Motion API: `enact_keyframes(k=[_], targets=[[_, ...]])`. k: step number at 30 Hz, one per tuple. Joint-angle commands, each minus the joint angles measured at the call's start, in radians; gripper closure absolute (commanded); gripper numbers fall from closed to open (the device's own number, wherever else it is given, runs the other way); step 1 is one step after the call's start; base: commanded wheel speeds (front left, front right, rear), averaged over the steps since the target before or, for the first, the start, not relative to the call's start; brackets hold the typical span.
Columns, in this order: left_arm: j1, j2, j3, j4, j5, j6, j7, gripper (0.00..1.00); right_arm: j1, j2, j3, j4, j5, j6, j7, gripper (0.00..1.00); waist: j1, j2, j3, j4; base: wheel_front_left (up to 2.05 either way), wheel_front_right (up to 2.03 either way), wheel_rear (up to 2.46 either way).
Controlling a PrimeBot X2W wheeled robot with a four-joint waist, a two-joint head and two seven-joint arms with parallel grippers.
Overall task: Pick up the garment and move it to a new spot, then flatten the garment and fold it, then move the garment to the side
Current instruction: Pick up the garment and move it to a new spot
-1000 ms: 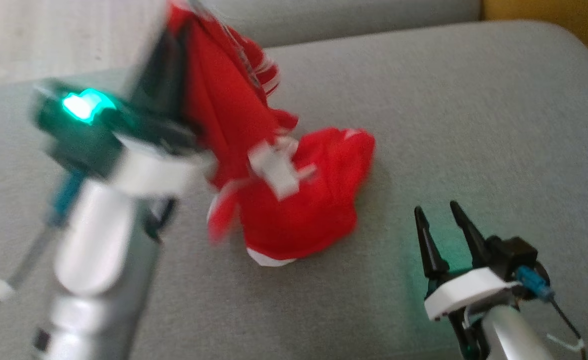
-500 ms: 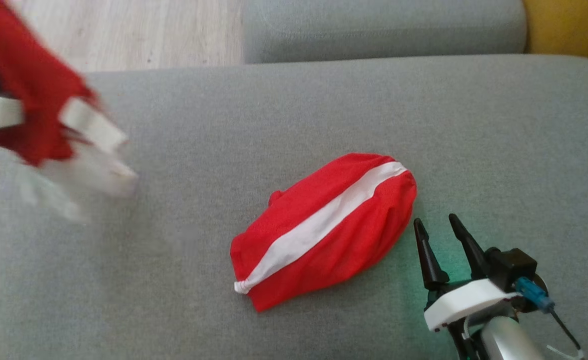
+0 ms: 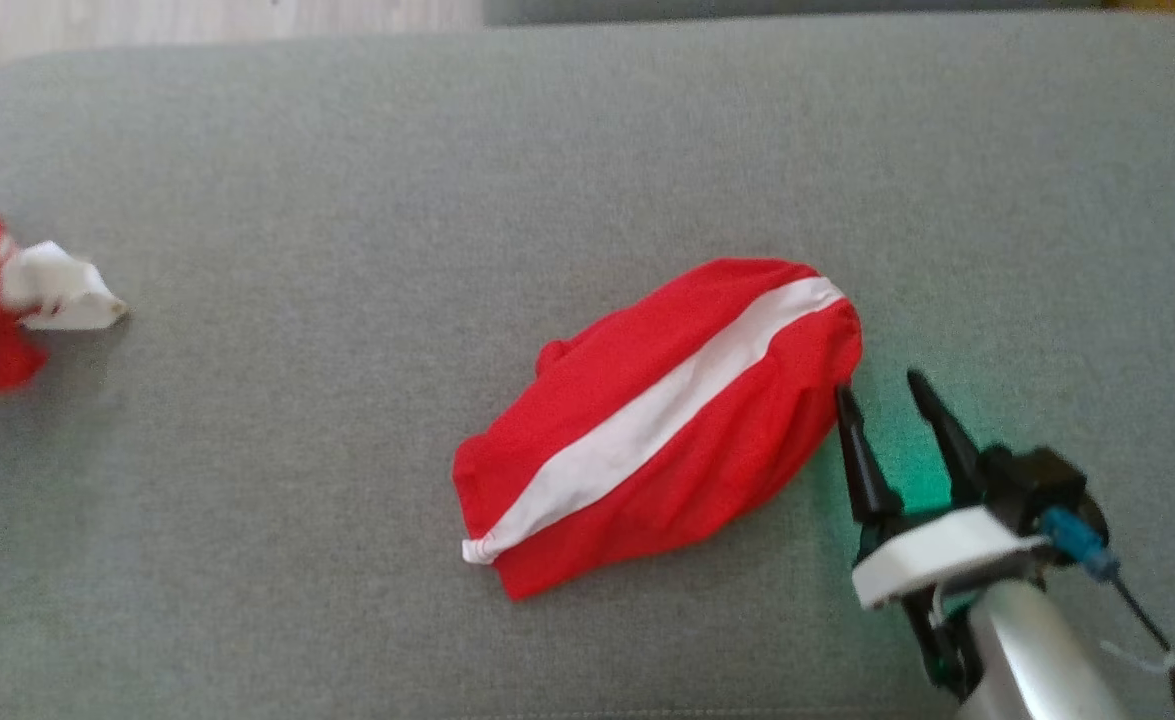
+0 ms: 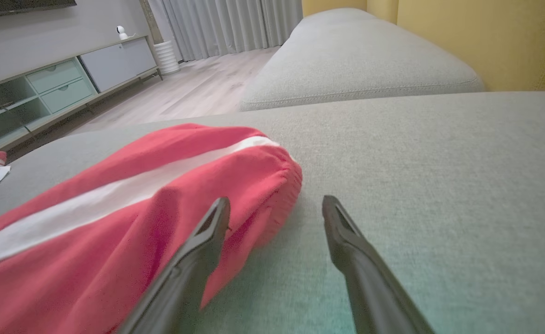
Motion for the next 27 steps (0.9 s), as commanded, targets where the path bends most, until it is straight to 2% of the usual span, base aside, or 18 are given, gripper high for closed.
enact_keyframes(k=[1,4,10,15,19,20,24,25,27], targets=[[-0.024,0.058,0.058,-0.011,-0.016,0.024,-0.008,0.00,-0.050,0.000,0.017,-0.037,-0.010,0.004,-0.002,0.00,-0.0002,0.0000,0.037,-0.009,0.00,0.00,0.00],[-0.019,0.039,0.062,-0.002,-0.018,0.024,-0.012,0.00,-0.056,0.000,0.008,-0.036,-0.017,0.004,-0.002,0.00,-0.0002,0.0000,0.053,-0.007,0.00,0.00,0.00],[-0.045,-0.026,0.028,-0.122,0.020,-0.005,-0.014,0.00,-0.062,0.000,0.003,-0.030,-0.020,0.004,-0.002,0.00,-0.0002,0.0000,0.047,0.003,0.00,0.00,0.00],[-0.061,-0.122,-0.033,-0.150,0.028,-0.041,-0.014,0.00,-0.061,0.000,0.002,-0.028,-0.018,0.004,-0.002,0.00,-0.0002,0.0000,0.018,0.004,0.00,0.00,0.00],[-0.042,-0.221,-0.097,-0.163,0.045,-0.053,-0.014,0.00,-0.054,0.000,0.004,-0.028,-0.013,0.004,-0.002,0.00,-0.0002,0.0000,-0.010,-0.006,0.00,0.00,0.00],[-0.042,-0.221,-0.097,-0.163,0.045,-0.053,-0.014,0.00,-0.054,0.000,0.004,-0.028,-0.013,0.004,-0.002,0.00,-0.0002,0.0000,-0.010,-0.006,0.00,0.00,0.00],[0.018,-0.311,-0.152,-0.187,0.069,-0.054,-0.014,0.00,-0.044,0.000,0.002,-0.029,-0.010,0.004,-0.002,0.00,-0.0002,0.0000,-0.037,-0.024,0.00,0.00,0.00],[0.064,-0.351,-0.168,-0.203,0.075,-0.054,-0.014,0.00,-0.039,0.000,-0.002,-0.031,-0.012,0.004,-0.002,0.00,-0.0002,0.0000,-0.046,-0.033,0.00,0.00,0.00],[0.115,-0.381,-0.174,-0.213,0.077,-0.055,-0.014,0.00,-0.032,0.000,-0.005,-0.032,-0.016,0.004,-0.002,0.00,-0.0002,0.0000,-0.057,-0.042,0.00,0.00,0.00]])
